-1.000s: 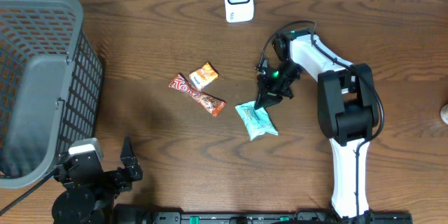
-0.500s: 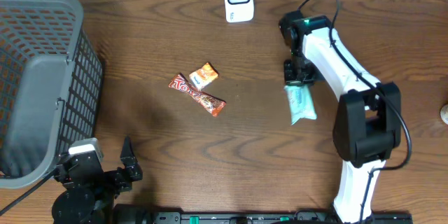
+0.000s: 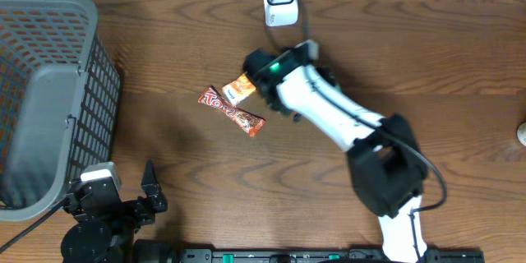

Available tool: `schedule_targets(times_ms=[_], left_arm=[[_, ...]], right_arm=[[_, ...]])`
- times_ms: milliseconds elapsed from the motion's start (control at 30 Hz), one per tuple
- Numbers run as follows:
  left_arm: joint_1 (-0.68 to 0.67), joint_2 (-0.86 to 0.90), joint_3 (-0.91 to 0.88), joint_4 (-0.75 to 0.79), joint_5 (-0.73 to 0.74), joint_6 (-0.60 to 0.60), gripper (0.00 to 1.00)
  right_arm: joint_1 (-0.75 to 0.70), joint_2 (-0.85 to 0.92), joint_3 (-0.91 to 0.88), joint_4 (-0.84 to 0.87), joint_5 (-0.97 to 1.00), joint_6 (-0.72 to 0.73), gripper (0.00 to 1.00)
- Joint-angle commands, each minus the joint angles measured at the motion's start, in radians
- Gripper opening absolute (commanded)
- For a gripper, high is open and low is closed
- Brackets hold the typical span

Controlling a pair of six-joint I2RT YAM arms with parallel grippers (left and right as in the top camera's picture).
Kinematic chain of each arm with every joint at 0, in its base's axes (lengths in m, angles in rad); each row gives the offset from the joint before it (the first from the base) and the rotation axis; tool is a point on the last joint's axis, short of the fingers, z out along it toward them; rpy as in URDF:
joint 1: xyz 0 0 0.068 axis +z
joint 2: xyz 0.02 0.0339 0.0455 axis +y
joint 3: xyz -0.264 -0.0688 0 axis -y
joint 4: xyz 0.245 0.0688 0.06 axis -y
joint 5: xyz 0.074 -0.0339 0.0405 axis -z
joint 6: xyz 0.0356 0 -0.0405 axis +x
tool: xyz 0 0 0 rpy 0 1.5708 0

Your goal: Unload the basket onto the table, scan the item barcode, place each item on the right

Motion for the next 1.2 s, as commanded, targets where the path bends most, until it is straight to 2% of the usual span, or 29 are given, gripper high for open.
schedule_targets(times_ms=[0, 200, 333, 567, 633, 733, 867, 967, 1033, 1167], left_arm=[[0.003, -0.005, -0.002, 0.001, 0.013, -0.002, 0.98], [0.003, -0.005, -0.002, 0.001, 0.013, -0.002, 0.98], [0.003, -0.005, -0.002, 0.001, 0.013, -0.002, 0.98], [0.003, -0.005, -0.002, 0.001, 0.013, -0.002, 0.98], [0.003, -0.005, -0.002, 0.001, 0.013, -0.002, 0.98], [0.003, -0.005, -0.002, 0.001, 0.013, -0.002, 0.98], [0.003, -0.005, -0.002, 0.001, 0.013, -0.002, 0.98], [0.003, -0.005, -0.002, 0.001, 0.013, -0.002, 0.98], [0.003, -0.005, -0.002, 0.001, 0.013, -0.002, 0.98], [0.003, -0.005, -0.002, 0.001, 0.013, -0.002, 0.98]], right_arm=[[0.079, 0.089, -0.006, 0.005, 0.121, 0.045, 0.01], [0.209, 0.163, -0.006, 0.008, 0.214, 0.069, 0.02], [0.263, 0.196, -0.006, 0.032, 0.208, 0.069, 0.02], [0.340, 0.220, -0.006, 0.032, -0.008, 0.068, 0.02], [0.359, 0.220, -0.006, 0.033, -0.054, 0.068, 0.05], [0.390, 0.220, -0.006, 0.031, -0.122, 0.067, 0.15], [0.434, 0.220, -0.006, 0.032, -0.207, 0.043, 0.54], [0.454, 0.219, 0.007, 0.022, -0.274, 0.041, 0.67], [0.456, 0.219, 0.039, -0.010, -0.323, 0.041, 0.83], [0.424, 0.218, 0.166, -0.123, -0.460, 0.014, 0.88]])
